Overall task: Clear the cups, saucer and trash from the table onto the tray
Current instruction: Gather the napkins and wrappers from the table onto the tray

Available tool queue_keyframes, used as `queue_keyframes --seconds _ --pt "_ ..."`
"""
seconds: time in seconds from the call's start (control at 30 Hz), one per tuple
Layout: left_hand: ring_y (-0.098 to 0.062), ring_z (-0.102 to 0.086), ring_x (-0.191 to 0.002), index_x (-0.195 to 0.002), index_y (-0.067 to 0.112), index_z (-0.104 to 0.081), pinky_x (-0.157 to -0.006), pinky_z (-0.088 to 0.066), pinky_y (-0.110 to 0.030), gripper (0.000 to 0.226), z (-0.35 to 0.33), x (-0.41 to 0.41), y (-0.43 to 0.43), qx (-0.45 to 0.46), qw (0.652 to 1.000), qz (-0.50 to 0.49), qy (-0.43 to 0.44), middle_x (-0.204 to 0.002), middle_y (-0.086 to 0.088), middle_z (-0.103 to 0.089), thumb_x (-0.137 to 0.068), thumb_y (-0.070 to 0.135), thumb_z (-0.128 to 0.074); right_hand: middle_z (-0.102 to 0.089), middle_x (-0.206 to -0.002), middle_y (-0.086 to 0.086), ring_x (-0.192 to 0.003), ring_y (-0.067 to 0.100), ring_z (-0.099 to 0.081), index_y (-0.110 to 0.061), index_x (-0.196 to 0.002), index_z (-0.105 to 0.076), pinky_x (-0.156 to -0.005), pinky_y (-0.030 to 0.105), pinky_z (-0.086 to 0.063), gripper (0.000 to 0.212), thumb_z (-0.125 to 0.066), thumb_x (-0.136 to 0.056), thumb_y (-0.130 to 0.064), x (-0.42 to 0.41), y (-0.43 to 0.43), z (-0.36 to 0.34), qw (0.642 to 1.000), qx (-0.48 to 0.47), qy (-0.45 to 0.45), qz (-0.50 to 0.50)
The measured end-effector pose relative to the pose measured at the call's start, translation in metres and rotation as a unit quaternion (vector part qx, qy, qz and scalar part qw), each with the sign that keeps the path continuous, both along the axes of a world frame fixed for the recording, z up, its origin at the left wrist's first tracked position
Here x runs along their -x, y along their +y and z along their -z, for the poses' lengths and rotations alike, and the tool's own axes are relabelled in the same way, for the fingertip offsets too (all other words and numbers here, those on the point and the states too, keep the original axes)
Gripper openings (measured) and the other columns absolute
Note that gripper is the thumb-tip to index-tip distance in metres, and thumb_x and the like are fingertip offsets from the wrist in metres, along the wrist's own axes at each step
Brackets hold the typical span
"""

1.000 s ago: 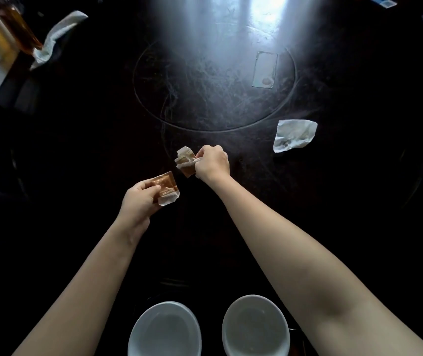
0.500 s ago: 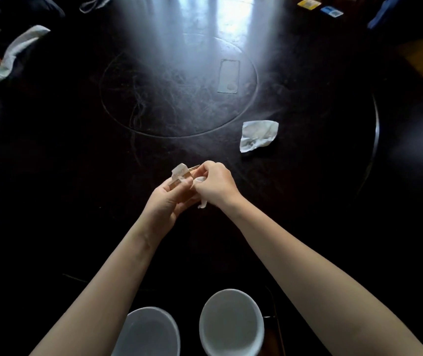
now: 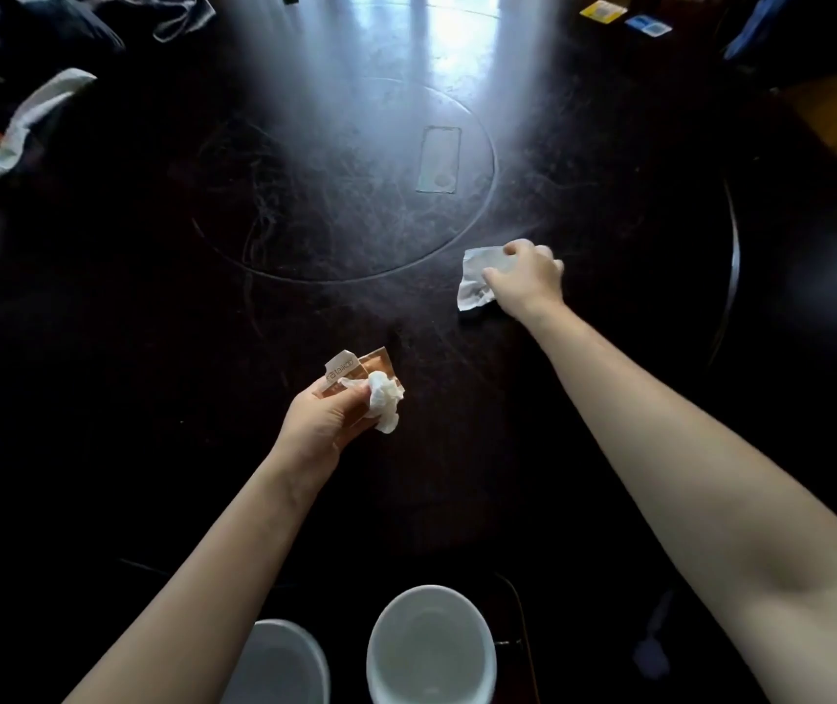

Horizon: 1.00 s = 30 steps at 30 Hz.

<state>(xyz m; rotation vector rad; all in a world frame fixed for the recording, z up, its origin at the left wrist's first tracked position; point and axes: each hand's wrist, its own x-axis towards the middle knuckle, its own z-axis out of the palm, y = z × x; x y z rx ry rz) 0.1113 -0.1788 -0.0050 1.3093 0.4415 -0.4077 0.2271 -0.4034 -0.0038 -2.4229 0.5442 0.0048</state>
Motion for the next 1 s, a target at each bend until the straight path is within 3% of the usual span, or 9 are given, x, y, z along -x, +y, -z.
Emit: queue_keyframes --seconds 0.1,0.27,0.47,0.57,0.7,0.77,0.83,0.9,1.0 --pt "-0.033 -0.067 -0.092 -0.090 0.003 -0.065 -0.092 -0.051 -0.050 0.012 0.004 0.003 0.002 -0.021 0.999 -0.014 0.021 -0.102 -0.024 -0.068 -0.079 0.003 -0.065 -0.043 -0.136 0.016 -0.125 0.034 -0.036 -0.013 -0.131 -0.046 -0.101 0.035 -0.034 0.053 -0.060 -0.083 -0.031 -0.017 -0.008 0.012 0.998 0.039 0.026 -0.053" --pt "-0.031 -0.067 -0.090 -0.094 0.003 -0.065 -0.095 -0.049 -0.049 0.013 0.008 0.006 0.003 -0.047 0.998 -0.032 0.026 -0.100 -0.020 -0.069 -0.082 0.004 -0.062 -0.048 -0.123 0.014 -0.119 0.032 -0.037 -0.007 -0.106 -0.062 -0.099 0.037 -0.035 0.027 -0.063 -0.084 -0.022 -0.016 -0.006 0.031 0.994 0.067 -0.002 -0.090" --pt "-0.033 -0.066 -0.090 -0.092 0.003 -0.065 -0.095 -0.048 -0.055 0.012 0.008 0.008 -0.003 -0.046 0.997 -0.051 0.025 -0.091 -0.017 -0.070 -0.080 0.003 -0.063 -0.058 -0.112 0.018 -0.110 0.035 -0.050 -0.004 -0.093 -0.066 -0.089 0.033 -0.042 0.016 -0.052 -0.085 -0.009 -0.007 -0.009 0.031 0.996 0.040 -0.020 -0.082" --pt "-0.029 -0.066 -0.084 -0.093 0.001 -0.064 -0.085 -0.055 -0.046 0.014 0.003 0.013 -0.011 -0.037 0.999 -0.035 0.012 -0.082 -0.013 -0.072 -0.079 0.002 -0.063 -0.065 -0.089 0.010 -0.083 0.024 -0.061 -0.011 -0.086 -0.065 -0.077 0.031 -0.048 0.011 -0.060 -0.079 -0.018 0.014 0.000 0.017 0.993 -0.081 -0.006 -0.083" --pt "-0.017 -0.069 -0.067 -0.080 0.006 -0.064 -0.065 -0.059 -0.028 0.008 -0.007 0.022 -0.025 -0.044 0.999 -0.003 -0.016 -0.065 -0.003 -0.074 -0.079 -0.001 -0.061 -0.060 -0.071 0.005 -0.053 0.016 -0.055 -0.014 -0.087 -0.058 -0.059 0.032 -0.049 0.007 -0.061 -0.081 -0.010 0.072 0.029 -0.014 0.953 -0.266 -0.013 -0.142" --pt "-0.018 -0.069 -0.068 -0.084 0.005 -0.064 -0.066 -0.059 -0.030 0.011 -0.012 0.028 -0.030 -0.041 0.999 0.013 -0.024 -0.069 -0.005 -0.074 -0.081 -0.003 -0.057 -0.058 -0.067 -0.001 -0.054 0.012 -0.054 -0.013 -0.088 -0.061 -0.059 0.030 -0.049 0.009 -0.062 -0.081 -0.008 0.102 0.040 -0.025 0.941 -0.279 -0.016 -0.188" --pt "-0.015 -0.068 -0.064 -0.084 0.006 -0.064 -0.060 -0.059 -0.027 0.015 -0.017 0.035 -0.031 -0.034 0.999 0.031 -0.027 -0.068 -0.003 -0.071 -0.081 -0.006 -0.054 -0.057 -0.070 -0.008 -0.061 0.006 -0.052 -0.012 -0.090 -0.065 -0.062 0.021 -0.045 0.010 -0.064 -0.080 -0.011 0.128 0.048 -0.030 0.948 -0.227 -0.021 -0.220" --pt "-0.014 -0.067 -0.062 -0.082 0.006 -0.063 -0.054 -0.056 -0.025 0.019 -0.024 0.046 -0.030 -0.020 0.998 0.050 -0.030 -0.064 -0.002 -0.069 -0.080 -0.008 -0.052 -0.062 -0.081 -0.003 -0.071 0.008 -0.052 -0.012 -0.092 -0.066 -0.067 0.018 -0.040 0.013 -0.064 -0.080 -0.014 0.153 0.055 -0.032 0.958 -0.176 -0.030 -0.224" --pt "-0.014 -0.067 -0.067 -0.092 0.005 -0.064 -0.059 -0.056 -0.025 0.017 -0.032 0.070 -0.023 0.020 0.996 0.086 -0.029 -0.076 -0.007 -0.068 -0.085 0.001 -0.049 -0.061 -0.094 0.004 -0.078 0.010 -0.051 -0.012 -0.092 -0.066 -0.065 0.012 -0.037 0.013 -0.064 -0.080 -0.016 0.186 0.064 -0.037 0.968 -0.152 -0.063 -0.188"
